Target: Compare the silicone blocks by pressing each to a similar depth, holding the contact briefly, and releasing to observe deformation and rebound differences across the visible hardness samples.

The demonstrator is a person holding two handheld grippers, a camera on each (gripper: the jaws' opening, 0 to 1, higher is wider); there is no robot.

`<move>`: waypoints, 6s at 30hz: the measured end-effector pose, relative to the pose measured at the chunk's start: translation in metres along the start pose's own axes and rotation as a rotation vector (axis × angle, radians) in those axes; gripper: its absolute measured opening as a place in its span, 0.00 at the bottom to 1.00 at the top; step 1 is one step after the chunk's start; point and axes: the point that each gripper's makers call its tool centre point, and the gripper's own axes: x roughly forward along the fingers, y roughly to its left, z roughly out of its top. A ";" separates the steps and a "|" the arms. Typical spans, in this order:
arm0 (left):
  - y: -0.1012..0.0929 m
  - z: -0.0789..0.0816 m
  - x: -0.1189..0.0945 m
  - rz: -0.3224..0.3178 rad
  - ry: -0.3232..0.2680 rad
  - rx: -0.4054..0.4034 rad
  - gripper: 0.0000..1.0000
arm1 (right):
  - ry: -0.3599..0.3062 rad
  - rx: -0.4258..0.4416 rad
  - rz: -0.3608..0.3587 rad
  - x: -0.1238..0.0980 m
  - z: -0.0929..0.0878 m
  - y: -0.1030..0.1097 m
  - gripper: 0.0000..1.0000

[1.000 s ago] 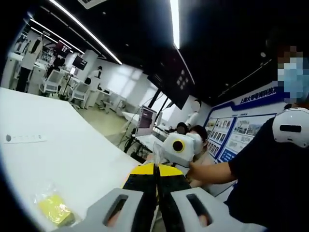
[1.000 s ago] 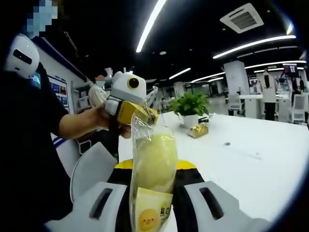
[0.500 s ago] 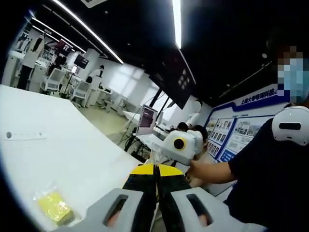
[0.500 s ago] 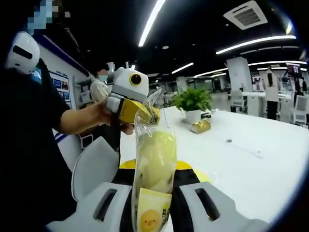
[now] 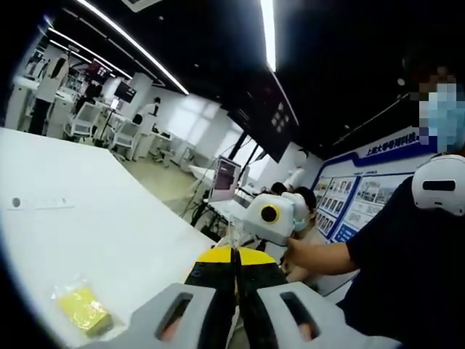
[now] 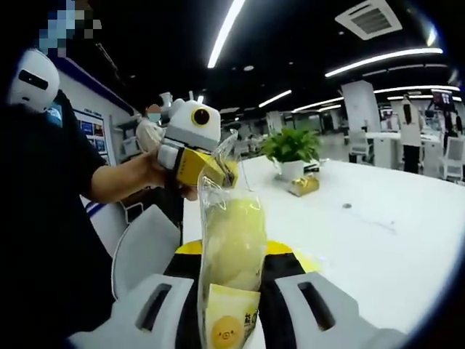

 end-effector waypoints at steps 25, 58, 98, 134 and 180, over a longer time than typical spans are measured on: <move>0.000 -0.011 0.001 0.009 -0.002 -0.094 0.00 | -0.051 0.003 -0.144 -0.002 -0.011 -0.016 0.94; 0.013 -0.013 -0.006 0.059 -0.050 -0.187 0.00 | -0.088 -0.093 -0.300 -0.079 0.005 -0.012 0.90; 0.017 -0.041 0.041 -0.009 0.015 -0.257 0.00 | 0.108 0.178 -0.439 -0.149 -0.131 0.031 0.79; 0.119 -0.072 0.085 0.119 -0.065 -0.546 0.00 | 0.039 0.413 -0.498 -0.150 -0.184 0.052 0.75; 0.250 -0.118 0.069 0.506 -0.129 -0.714 0.00 | 0.056 0.426 -0.514 -0.161 -0.175 0.058 0.71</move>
